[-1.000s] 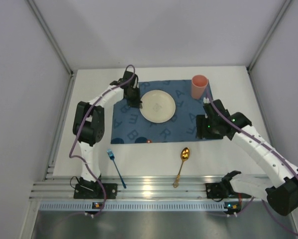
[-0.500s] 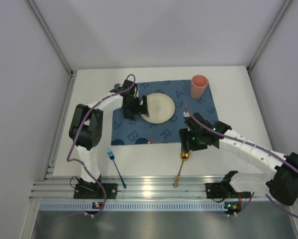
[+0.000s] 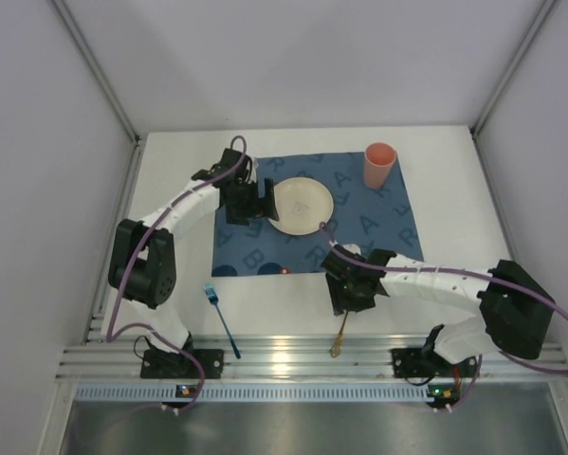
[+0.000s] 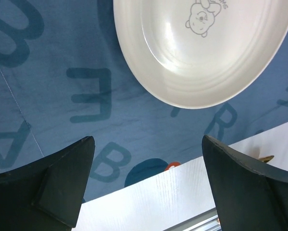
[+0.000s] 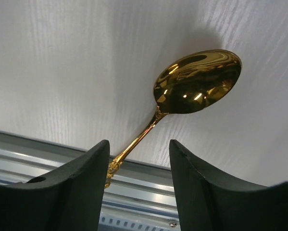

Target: Set the dinner table for one person

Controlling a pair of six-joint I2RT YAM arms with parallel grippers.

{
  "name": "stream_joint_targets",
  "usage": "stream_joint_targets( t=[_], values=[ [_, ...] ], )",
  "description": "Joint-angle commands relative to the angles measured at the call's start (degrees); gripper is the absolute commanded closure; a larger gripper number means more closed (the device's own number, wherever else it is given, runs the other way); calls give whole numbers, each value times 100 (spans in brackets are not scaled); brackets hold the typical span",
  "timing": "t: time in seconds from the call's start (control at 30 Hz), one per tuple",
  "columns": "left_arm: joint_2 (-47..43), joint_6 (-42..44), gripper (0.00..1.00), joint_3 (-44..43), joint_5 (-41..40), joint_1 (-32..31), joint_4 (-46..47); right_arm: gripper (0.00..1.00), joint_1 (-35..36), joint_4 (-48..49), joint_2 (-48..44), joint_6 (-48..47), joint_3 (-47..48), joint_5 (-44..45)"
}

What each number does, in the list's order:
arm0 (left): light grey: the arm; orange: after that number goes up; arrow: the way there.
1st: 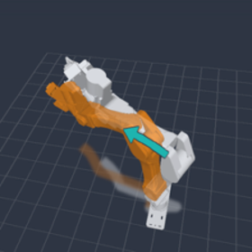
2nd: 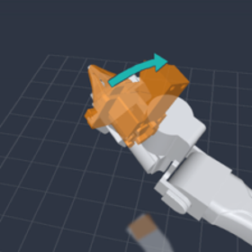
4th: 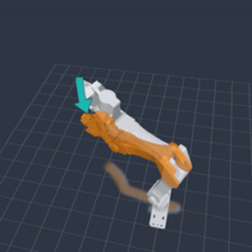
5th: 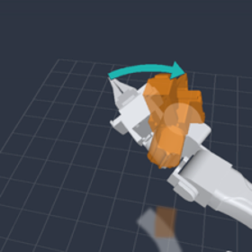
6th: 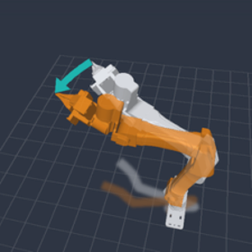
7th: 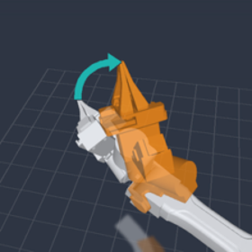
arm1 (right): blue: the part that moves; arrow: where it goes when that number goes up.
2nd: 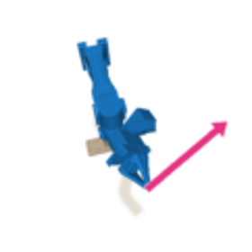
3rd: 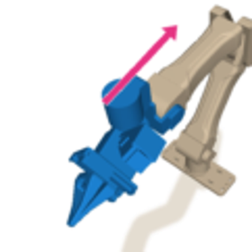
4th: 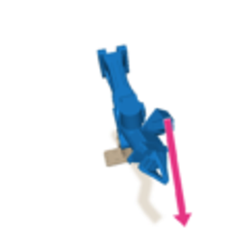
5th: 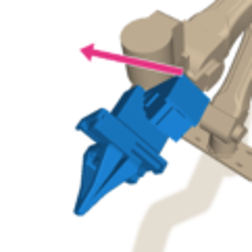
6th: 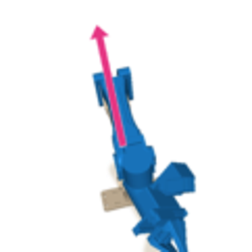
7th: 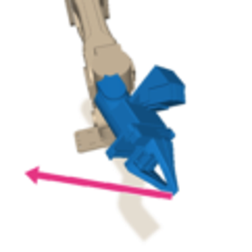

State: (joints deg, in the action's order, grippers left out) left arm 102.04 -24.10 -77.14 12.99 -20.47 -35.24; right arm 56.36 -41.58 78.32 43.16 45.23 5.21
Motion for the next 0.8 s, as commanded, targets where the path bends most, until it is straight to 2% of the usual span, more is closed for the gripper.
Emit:
stream_joint_targets(
  t=[0.0, 0.2, 0.27, 0.3, 0.37, 0.47, 0.53, 0.63, 0.77],
  values=[
    [-360, 54, 2, -126, 63, -10, -158, 47, 68, 81, 244, 544, 64, 392],
    [-684, 10, 2, 112, 160, -10, -114, 51, 86, 115, 675, 738, 205, 419],
    [-773, 19, 2, 261, 186, -10, -97, 58, 103, 263, 877, 756, 240, 445],
    [-860, 19, 2, 322, 203, -10, -79, 65, 121, 317, 956, 730, 266, 437],
    [-1001, 10, 2, 507, 238, -10, -9, 75, 130, 475, 1237, 738, 275, 428],
    [-1107, 19, 2, 683, 221, -10, 17, 82, 217, 704, 1519, 677, 284, 419],
    [-1195, 37, 2, 797, 212, -1, 35, 99, 262, 765, 1685, 615, 311, 437],
    [-1292, 28, 2, 868, 239, -10, 70, 100, 270, 618, 1897, 440, 477, 419],
    [-1379, 10, 2, 868, 388, -1, 35, 100, 270, -208, 1784, 185, 1257, 716]
  ],
)
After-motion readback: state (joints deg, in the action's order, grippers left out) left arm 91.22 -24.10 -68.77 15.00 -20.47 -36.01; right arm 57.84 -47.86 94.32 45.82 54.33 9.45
